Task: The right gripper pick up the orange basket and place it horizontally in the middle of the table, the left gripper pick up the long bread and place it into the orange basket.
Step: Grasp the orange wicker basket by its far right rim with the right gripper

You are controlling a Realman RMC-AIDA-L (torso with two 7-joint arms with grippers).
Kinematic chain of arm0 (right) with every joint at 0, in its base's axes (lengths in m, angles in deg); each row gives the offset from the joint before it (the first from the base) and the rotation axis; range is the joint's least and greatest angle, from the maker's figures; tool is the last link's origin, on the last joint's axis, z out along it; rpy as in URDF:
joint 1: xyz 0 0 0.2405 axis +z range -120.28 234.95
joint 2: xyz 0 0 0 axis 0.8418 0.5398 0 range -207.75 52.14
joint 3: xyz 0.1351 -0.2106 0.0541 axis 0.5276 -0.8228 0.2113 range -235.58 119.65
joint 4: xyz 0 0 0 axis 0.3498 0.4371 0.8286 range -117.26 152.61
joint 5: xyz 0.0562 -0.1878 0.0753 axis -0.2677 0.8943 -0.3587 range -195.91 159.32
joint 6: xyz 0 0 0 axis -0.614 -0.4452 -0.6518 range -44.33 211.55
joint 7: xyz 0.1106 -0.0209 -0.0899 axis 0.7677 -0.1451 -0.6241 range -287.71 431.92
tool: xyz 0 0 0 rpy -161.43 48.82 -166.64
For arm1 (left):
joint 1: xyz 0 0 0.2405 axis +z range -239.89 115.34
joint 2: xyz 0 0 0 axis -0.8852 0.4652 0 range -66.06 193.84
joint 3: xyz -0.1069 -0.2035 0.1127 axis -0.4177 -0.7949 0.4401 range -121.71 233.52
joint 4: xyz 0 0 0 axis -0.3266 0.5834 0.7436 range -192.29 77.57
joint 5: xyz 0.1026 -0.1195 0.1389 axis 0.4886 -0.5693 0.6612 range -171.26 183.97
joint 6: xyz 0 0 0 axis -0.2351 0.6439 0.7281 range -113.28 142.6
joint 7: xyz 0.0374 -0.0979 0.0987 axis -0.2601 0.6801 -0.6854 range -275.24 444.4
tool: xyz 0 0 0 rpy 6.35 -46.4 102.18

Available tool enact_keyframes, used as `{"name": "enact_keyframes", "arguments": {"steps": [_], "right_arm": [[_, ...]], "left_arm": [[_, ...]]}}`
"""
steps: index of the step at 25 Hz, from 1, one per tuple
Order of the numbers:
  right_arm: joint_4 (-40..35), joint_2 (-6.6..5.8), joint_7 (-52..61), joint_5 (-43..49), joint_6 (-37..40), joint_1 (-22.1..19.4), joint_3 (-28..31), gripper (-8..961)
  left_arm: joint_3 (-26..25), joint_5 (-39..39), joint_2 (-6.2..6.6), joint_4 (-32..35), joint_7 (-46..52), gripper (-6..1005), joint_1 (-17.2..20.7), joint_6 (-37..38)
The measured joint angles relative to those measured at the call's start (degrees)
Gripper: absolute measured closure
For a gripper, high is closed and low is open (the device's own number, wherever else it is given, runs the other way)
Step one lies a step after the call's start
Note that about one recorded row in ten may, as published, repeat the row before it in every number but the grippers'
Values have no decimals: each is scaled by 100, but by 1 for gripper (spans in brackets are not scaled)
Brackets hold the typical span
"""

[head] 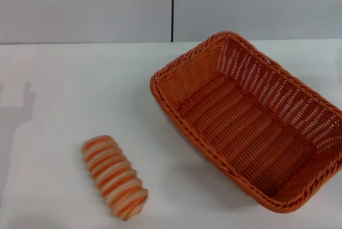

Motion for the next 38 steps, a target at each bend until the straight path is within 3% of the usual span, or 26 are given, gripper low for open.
{"name": "enact_keyframes", "arguments": {"steps": [9, 15, 24, 32, 38], "right_arm": [[74, 10, -31, 8, -50, -41, 30, 504], [153, 8, 0, 49, -144, -109, -50, 503], [-233, -29, 486, 143, -426, -309, -680, 505], [-1858, -1, 2540, 386, -492, -679, -1529, 506], [-3454, 0, 4753, 997, -262, -962, -1751, 505]], "left_arm": [[-47, -19, 7, 29, -8, 277, 12, -26], [-52, -20, 13, 71, 2, 140, -69, -154], [-215, -47, 21, 244, -29, 144, -237, -555], [-226, -49, 26, 468, -30, 148, -382, -942], [-296, -51, 25, 483, -33, 151, -373, -1054]]}}
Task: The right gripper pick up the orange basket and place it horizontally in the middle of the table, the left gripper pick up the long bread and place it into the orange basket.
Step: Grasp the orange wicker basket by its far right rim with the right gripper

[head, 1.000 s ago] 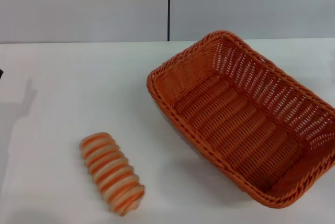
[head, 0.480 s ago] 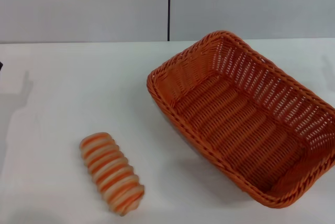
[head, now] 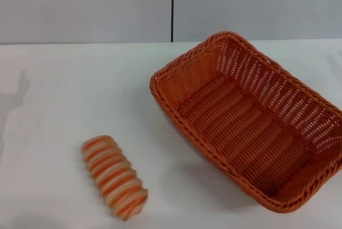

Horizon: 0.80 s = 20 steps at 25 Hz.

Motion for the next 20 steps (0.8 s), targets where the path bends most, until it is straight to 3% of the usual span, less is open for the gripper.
{"name": "enact_keyframes", "arguments": {"steps": [3, 5, 14, 15, 16, 17, 19, 20], "right_arm": [[-743, -32, 945, 441, 142, -56, 2, 509], [-1526, -95, 2016, 1230, 223, -8, 53, 504], [-3095, -283, 4552, 2866, 131, 328, 14, 431], [-3259, -393, 5109, 3388, -10, 525, -3, 423], [-3259, -393, 5109, 3388, -10, 525, -3, 410], [-3203, -516, 5433, 3691, -247, 700, -3, 398], [-2875, -797, 5833, 4013, -680, 1037, -6, 373], [-2338, -1093, 6067, 4169, -1086, 1377, -50, 360]], "left_arm": [[-20, 0, -2, -1, -1, 153, 53, -14], [-118, 1, -4, -25, -4, 154, 90, -33], [-199, 2, -5, -26, -5, 157, 94, -47], [-200, 2, -5, -22, -5, 157, 94, -51], [-200, 2, -5, -22, -5, 158, 94, -51], [-201, 1, -5, -14, -5, 158, 94, -55], [-208, 1, -5, -3, -5, 159, 78, -67], [-216, 1, 0, 8, -5, 159, 54, -86]]}}
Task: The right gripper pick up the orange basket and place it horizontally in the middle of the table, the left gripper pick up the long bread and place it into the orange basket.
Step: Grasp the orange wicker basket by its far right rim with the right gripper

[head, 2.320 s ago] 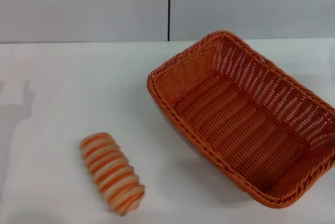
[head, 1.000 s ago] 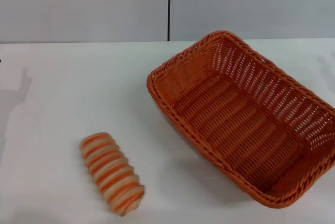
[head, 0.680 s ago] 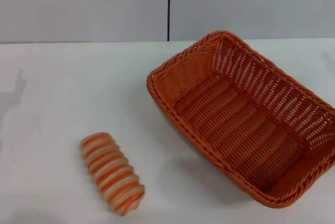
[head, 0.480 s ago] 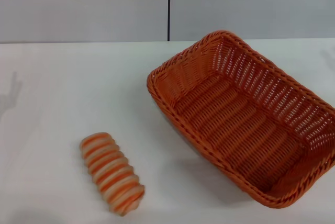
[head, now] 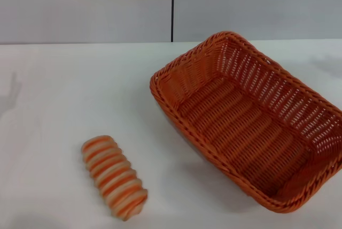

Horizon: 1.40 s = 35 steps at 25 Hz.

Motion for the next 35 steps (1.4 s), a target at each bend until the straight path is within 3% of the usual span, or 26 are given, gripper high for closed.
{"name": "enact_keyframes", "arguments": {"steps": [1, 3, 5, 7, 10, 21, 25, 31, 35], "right_arm": [[0, 0, 0, 0, 0, 0, 0, 361], [500, -244, 110, 254, -243, 319, -174, 362], [833, -374, 259, 1070, -252, 696, -448, 363], [876, -369, 299, 1423, -251, 832, -477, 364], [959, -312, 344, 2125, -289, 1131, -490, 366], [1613, -203, 152, 2329, 131, 1591, -751, 373], [1884, -57, 157, 2360, 547, 1810, -1209, 375], [2325, 45, 92, 2389, 945, 2004, -1459, 378], [2351, 279, 5, 2467, 1184, 2014, -1683, 381]], "left_arm": [[0, 0, 0, 0, 0, 160, 0, 0], [-4, 0, 3, 47, 0, 161, -26, -14], [-4, 0, 5, 135, 0, 161, -71, -81], [-4, 0, 12, 174, 0, 162, -85, -122], [-4, 0, 13, 224, 0, 163, -87, -133], [-3, 0, 13, 250, -4, 167, -48, -513], [-3, 0, 9, 245, -6, 169, -24, -486], [-3, 0, 6, 220, -9, 171, 2, -515], [-3, 0, 2, 206, -9, 173, 53, -510]]}}
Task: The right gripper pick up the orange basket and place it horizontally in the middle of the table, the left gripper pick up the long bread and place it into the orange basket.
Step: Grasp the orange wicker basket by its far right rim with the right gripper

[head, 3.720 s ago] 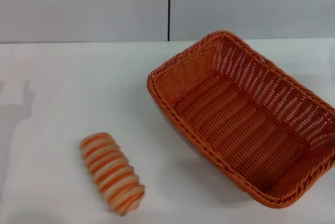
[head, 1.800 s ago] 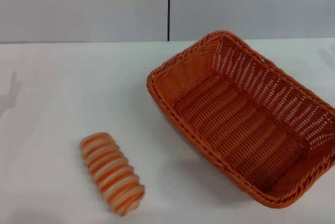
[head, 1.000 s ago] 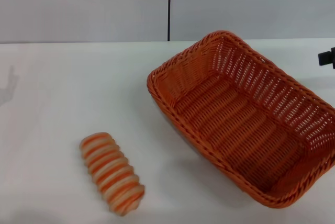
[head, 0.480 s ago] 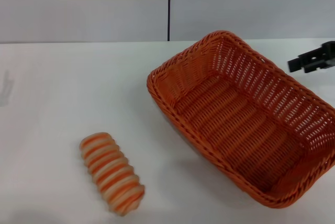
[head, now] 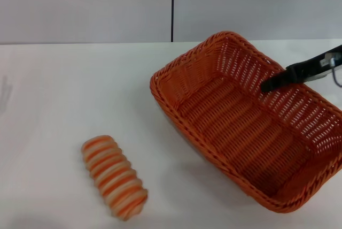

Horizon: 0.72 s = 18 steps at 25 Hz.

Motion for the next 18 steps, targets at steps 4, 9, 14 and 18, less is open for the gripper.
{"name": "enact_keyframes", "arguments": {"steps": [4, 9, 14, 18], "right_arm": [[-20, 52, -2, 5, 38, -1, -76, 383], [-120, 101, -19, 10, 64, -101, -215, 386], [-505, 184, -34, 17, 66, -289, -275, 487], [-794, 220, -117, 18, 64, -391, -275, 671]], "left_arm": [[0, 0, -7, -10, 0, 174, 56, 8], [0, 0, -7, -25, 0, 176, 106, 47], [0, 3, -7, -38, 0, 178, 120, 50], [0, 10, -6, -44, 0, 180, 119, 53]]}}
